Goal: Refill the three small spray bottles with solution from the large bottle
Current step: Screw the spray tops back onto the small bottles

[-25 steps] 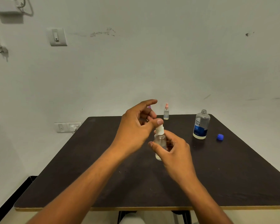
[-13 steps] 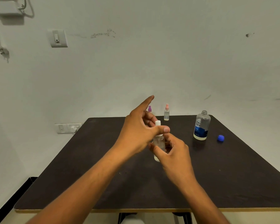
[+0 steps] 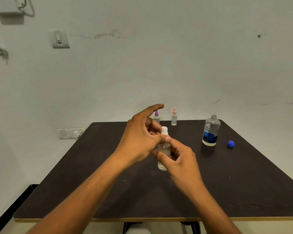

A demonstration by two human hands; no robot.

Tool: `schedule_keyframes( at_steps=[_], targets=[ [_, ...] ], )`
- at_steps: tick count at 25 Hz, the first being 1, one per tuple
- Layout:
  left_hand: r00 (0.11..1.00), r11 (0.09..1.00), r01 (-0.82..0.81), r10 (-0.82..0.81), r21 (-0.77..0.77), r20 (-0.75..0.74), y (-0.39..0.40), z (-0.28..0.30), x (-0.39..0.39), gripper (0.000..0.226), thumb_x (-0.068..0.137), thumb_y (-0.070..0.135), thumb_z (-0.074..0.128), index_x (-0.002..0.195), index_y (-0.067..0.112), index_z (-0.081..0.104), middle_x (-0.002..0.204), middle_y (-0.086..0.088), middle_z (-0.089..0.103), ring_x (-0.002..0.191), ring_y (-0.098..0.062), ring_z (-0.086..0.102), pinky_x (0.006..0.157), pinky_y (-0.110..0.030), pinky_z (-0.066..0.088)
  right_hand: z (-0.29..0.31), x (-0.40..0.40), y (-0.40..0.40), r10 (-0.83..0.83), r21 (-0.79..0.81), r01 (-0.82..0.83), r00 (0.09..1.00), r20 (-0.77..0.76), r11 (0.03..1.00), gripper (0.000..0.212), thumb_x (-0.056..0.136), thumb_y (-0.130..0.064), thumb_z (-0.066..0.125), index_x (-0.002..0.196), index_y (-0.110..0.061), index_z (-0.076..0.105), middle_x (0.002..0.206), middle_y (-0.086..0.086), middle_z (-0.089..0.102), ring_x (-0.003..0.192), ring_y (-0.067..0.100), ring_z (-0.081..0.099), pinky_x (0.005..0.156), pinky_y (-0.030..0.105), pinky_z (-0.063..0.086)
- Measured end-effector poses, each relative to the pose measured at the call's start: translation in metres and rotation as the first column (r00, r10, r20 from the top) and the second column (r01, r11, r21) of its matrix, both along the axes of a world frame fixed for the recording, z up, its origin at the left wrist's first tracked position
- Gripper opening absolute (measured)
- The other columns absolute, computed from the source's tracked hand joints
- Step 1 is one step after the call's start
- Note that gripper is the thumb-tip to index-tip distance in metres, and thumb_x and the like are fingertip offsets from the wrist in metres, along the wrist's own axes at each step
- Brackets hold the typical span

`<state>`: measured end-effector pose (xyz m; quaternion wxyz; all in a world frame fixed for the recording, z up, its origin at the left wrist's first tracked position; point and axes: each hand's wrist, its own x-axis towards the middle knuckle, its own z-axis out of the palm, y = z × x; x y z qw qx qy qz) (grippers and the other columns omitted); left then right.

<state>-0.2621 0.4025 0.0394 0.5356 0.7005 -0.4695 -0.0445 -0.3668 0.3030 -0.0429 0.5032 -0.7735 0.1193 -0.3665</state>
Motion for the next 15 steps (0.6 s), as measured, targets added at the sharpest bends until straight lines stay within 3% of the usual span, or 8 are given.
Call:
schedule_keyframes(
  at_steps=[3, 8, 11, 13, 15],
  targets=[
    [0.986, 0.990, 0.140, -0.137, 0.017, -0.096, 0.0045, 0.0044, 0.0050, 0.089, 0.081, 0.002, 0.083, 0.150, 0.040, 0.042, 0.098, 0.005, 0.079, 0.095, -0.010, 0.076, 0.095, -0.031, 0.059, 0.0007, -0.0019, -0.0013, 0.024, -0.006, -0.024, 1.000, -0.006, 1.000, 0.038, 0.090, -0.028, 0.075, 0.126, -0.035, 0.067, 0.105, -0.014, 0.073, 0.101, 0.003, 0.068, 0.084, 0.023, 0.056],
    [0.997, 0.998, -0.063, 0.063, 0.005, 0.036, 0.0021, -0.0032, -0.0002, 0.085, 0.072, 0.021, 0.092, 0.144, 0.041, 0.050, 0.081, 0.007, 0.074, 0.076, -0.008, 0.071, 0.076, -0.017, 0.058, 0.0016, 0.0011, 0.0015, -0.004, -0.007, 0.004, 1.000, -0.002, 1.000, 0.039, 0.089, -0.028, 0.077, 0.126, -0.034, 0.067, 0.104, -0.015, 0.075, 0.098, 0.003, 0.070, 0.083, 0.026, 0.059],
    [0.999, 0.999, 0.036, -0.036, 0.023, -0.020, 0.0041, 0.0000, 0.0051, 0.086, 0.077, 0.008, 0.087, 0.146, 0.041, 0.047, 0.087, 0.005, 0.078, 0.084, -0.013, 0.075, 0.087, -0.026, 0.061, 0.0008, 0.0002, 0.0005, 0.005, -0.027, -0.005, 1.000, -0.006, 1.000, 0.040, 0.089, -0.029, 0.076, 0.128, -0.036, 0.066, 0.107, -0.017, 0.073, 0.102, 0.001, 0.068, 0.085, 0.024, 0.057],
    [0.991, 0.994, 0.106, -0.103, 0.026, -0.085, 0.0056, 0.0019, 0.0068, 0.088, 0.080, 0.004, 0.084, 0.149, 0.040, 0.044, 0.092, 0.005, 0.079, 0.091, -0.011, 0.076, 0.089, -0.023, 0.059, 0.0011, -0.0005, 0.0002, -0.005, -0.031, 0.005, 1.000, -0.002, 1.000, 0.042, 0.089, -0.031, 0.076, 0.129, -0.037, 0.065, 0.110, -0.017, 0.073, 0.104, 0.002, 0.068, 0.086, 0.024, 0.057],
    [0.996, 0.998, 0.058, -0.057, 0.012, -0.069, 0.0038, -0.0008, 0.0056, 0.087, 0.078, 0.011, 0.088, 0.149, 0.039, 0.046, 0.091, 0.005, 0.078, 0.088, -0.009, 0.075, 0.086, -0.024, 0.060, 0.0033, -0.0003, 0.0011, -0.018, -0.030, 0.018, 1.000, 0.015, 0.999, 0.039, 0.088, -0.029, 0.077, 0.125, -0.037, 0.068, 0.105, -0.018, 0.073, 0.101, 0.001, 0.068, 0.083, 0.022, 0.057]
  ],
)
